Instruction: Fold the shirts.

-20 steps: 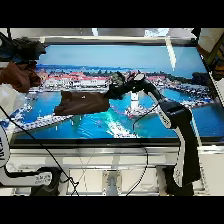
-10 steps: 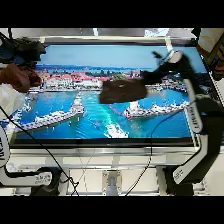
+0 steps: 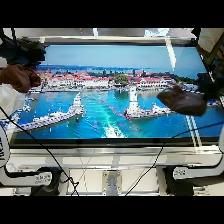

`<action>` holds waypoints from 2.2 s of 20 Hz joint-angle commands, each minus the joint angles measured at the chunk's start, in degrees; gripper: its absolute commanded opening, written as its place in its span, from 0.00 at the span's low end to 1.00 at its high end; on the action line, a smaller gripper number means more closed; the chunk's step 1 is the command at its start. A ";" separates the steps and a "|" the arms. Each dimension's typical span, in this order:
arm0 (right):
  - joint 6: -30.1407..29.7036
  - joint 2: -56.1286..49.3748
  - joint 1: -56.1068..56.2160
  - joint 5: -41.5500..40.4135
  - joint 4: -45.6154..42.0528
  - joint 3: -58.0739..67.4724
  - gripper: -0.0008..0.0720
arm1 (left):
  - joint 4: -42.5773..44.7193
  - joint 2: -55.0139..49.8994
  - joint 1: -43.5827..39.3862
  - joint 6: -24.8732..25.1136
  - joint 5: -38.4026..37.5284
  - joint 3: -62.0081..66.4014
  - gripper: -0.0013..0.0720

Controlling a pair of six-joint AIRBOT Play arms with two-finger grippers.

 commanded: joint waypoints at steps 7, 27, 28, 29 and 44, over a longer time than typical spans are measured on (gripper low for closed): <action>-6.54 22.18 -23.58 -13.20 -3.93 -41.31 0.24 | -9.64 0.02 0.02 0.72 -0.33 0.07 0.03; -53.72 44.48 20.50 -37.79 54.80 -47.15 0.52 | -32.72 1.16 -0.55 7.80 -20.04 0.07 0.04; -53.77 44.48 23.15 -39.23 53.20 -47.28 0.52 | -32.17 2.40 -1.07 8.68 -22.82 0.07 0.03; -53.79 44.50 24.72 -41.44 52.63 -47.28 0.52 | -30.77 4.44 -1.64 8.96 -23.08 0.07 0.03; -39.08 44.50 27.08 -52.26 58.38 -47.23 0.52 | 19.15 56.00 -3.13 0.09 -16.96 -24.57 0.04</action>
